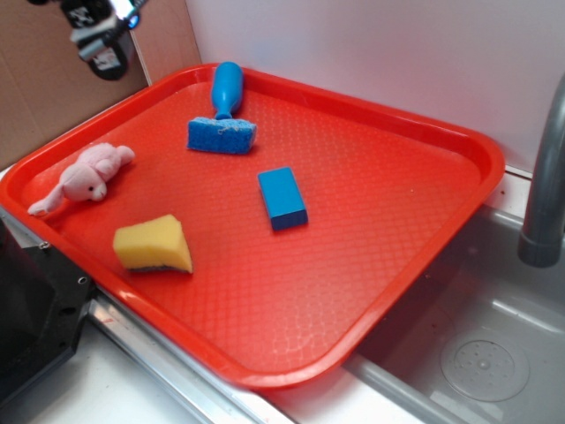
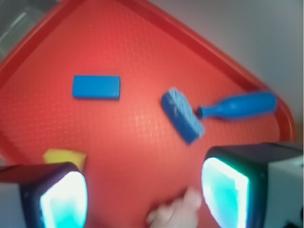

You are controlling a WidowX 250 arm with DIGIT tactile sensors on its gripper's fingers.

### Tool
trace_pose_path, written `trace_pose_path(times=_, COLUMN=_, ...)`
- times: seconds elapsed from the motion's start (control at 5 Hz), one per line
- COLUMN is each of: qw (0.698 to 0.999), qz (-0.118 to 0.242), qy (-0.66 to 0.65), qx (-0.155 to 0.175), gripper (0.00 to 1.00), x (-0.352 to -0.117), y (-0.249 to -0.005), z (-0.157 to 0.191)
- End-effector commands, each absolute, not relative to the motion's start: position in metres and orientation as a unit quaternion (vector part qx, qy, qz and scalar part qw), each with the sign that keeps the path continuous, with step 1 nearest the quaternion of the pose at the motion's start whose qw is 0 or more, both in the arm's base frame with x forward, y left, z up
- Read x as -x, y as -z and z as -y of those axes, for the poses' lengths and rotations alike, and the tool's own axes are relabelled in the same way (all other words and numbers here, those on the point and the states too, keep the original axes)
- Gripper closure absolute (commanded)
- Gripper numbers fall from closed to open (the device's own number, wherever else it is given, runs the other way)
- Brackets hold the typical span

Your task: Grab the blue sponge.

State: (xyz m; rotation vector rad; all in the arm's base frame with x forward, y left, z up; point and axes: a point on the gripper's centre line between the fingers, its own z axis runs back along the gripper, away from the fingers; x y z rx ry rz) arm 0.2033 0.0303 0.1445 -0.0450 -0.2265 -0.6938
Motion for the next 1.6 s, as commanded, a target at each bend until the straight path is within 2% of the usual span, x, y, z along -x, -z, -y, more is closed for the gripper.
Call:
trace_pose_path(times=0.0, qw=0.881, qz=0.147, qy=0.447, qx=0.039, gripper=0.00, x=-0.233, y=-0.116, z=-0.040)
trace_pose_path(times=0.4, qw=0.846, qz=0.136, qy=0.512, qx=0.066, gripper=0.00, x=-0.252, y=-0.073, z=-0.041)
trace_pose_path(times=0.6, qw=0.840, qz=0.126, qy=0.525, qx=0.054, gripper=0.00, x=-0.259, y=-0.059, z=-0.035)
trace_pose_path(times=0.8, qw=0.835, qz=0.108, qy=0.537, qx=0.056, gripper=0.00, x=-0.266, y=-0.041, z=-0.027)
trace_pose_path(times=1.2, qw=0.831, qz=0.093, qy=0.546, qx=0.055, gripper=0.00, x=-0.271, y=-0.032, z=-0.023)
trace_pose_path(times=1.4, qw=0.831, qz=0.082, qy=0.549, qx=0.046, gripper=1.00, x=-0.270, y=-0.031, z=-0.021)
